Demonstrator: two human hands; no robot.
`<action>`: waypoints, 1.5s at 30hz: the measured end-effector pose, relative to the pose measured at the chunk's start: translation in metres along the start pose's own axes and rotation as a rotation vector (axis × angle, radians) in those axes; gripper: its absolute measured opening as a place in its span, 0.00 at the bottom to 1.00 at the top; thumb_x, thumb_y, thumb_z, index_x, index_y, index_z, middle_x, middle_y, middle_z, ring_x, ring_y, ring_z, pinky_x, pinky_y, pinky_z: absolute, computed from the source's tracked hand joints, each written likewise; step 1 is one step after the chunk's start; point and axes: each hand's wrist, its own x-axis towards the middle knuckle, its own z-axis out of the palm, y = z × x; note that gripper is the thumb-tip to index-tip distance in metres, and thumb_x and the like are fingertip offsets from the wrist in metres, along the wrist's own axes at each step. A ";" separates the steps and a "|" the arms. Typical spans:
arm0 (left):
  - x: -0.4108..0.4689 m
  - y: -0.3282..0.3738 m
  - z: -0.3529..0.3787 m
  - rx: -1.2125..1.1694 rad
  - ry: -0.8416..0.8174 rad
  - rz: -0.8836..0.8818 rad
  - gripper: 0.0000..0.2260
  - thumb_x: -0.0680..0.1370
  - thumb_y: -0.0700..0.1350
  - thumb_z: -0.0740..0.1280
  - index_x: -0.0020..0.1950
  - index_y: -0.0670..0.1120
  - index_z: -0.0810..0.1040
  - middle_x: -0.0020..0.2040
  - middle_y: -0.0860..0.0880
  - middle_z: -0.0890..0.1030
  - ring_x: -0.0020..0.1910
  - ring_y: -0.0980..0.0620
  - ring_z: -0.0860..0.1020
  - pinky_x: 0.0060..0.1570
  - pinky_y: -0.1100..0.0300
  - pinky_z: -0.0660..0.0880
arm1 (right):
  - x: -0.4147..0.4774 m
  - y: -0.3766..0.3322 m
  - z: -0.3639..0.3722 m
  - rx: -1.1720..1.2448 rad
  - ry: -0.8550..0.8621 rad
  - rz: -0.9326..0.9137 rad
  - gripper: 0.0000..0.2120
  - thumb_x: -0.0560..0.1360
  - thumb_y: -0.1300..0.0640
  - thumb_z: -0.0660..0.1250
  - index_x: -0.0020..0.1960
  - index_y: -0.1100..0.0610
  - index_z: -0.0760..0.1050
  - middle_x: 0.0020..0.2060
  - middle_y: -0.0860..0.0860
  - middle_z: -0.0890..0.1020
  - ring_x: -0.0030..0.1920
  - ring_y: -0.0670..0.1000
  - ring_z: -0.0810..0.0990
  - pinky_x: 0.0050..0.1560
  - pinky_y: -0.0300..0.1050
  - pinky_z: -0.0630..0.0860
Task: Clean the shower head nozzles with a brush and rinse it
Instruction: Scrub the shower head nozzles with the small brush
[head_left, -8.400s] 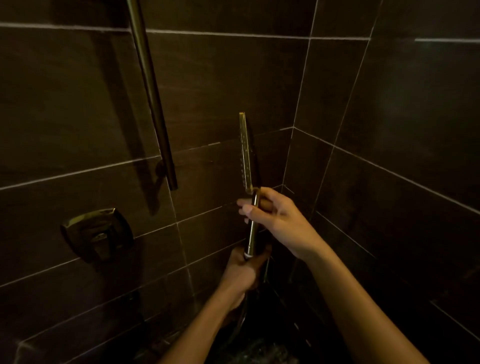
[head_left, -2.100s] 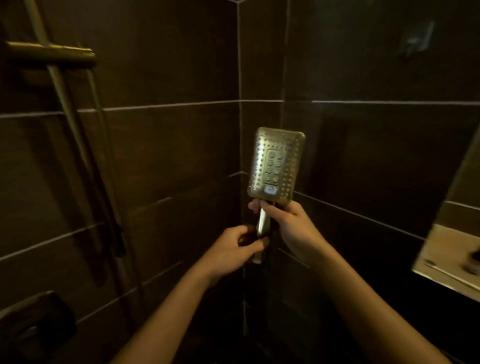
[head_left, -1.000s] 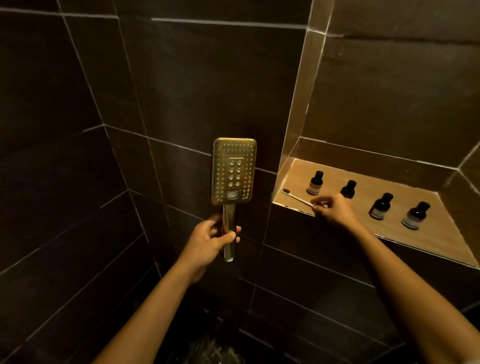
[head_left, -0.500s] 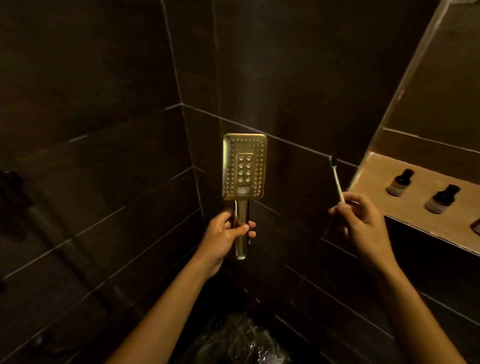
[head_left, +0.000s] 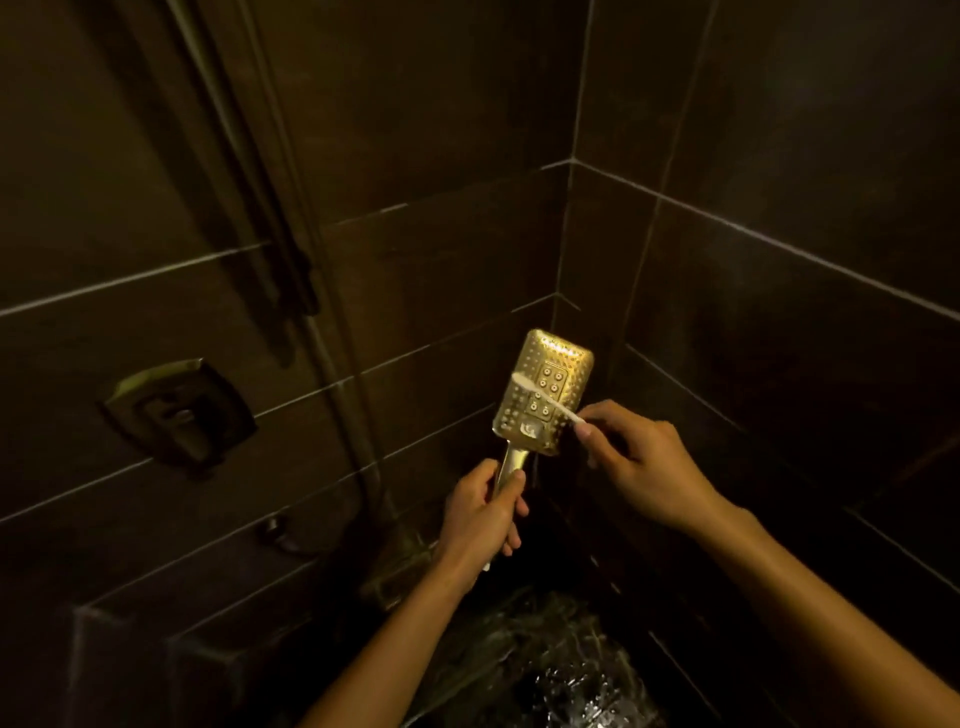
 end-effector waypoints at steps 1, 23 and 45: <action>-0.002 -0.004 -0.006 0.013 0.023 -0.010 0.07 0.82 0.53 0.63 0.51 0.51 0.77 0.36 0.48 0.82 0.25 0.51 0.75 0.22 0.60 0.70 | 0.005 -0.002 0.008 -0.037 -0.051 -0.021 0.08 0.84 0.48 0.61 0.56 0.46 0.79 0.35 0.45 0.82 0.38 0.45 0.82 0.37 0.37 0.75; 0.002 -0.032 -0.062 0.097 0.105 -0.035 0.09 0.81 0.53 0.64 0.48 0.49 0.78 0.33 0.48 0.81 0.22 0.54 0.74 0.20 0.62 0.68 | 0.032 -0.004 0.062 -0.309 -0.264 -0.214 0.09 0.83 0.50 0.62 0.51 0.50 0.81 0.36 0.44 0.80 0.34 0.43 0.78 0.34 0.35 0.70; 0.001 -0.039 -0.061 0.084 0.095 -0.049 0.08 0.81 0.52 0.64 0.48 0.50 0.79 0.33 0.48 0.80 0.21 0.55 0.73 0.20 0.62 0.66 | 0.030 0.006 0.061 -0.263 -0.294 -0.193 0.10 0.83 0.51 0.61 0.51 0.51 0.80 0.35 0.45 0.79 0.35 0.46 0.79 0.33 0.40 0.74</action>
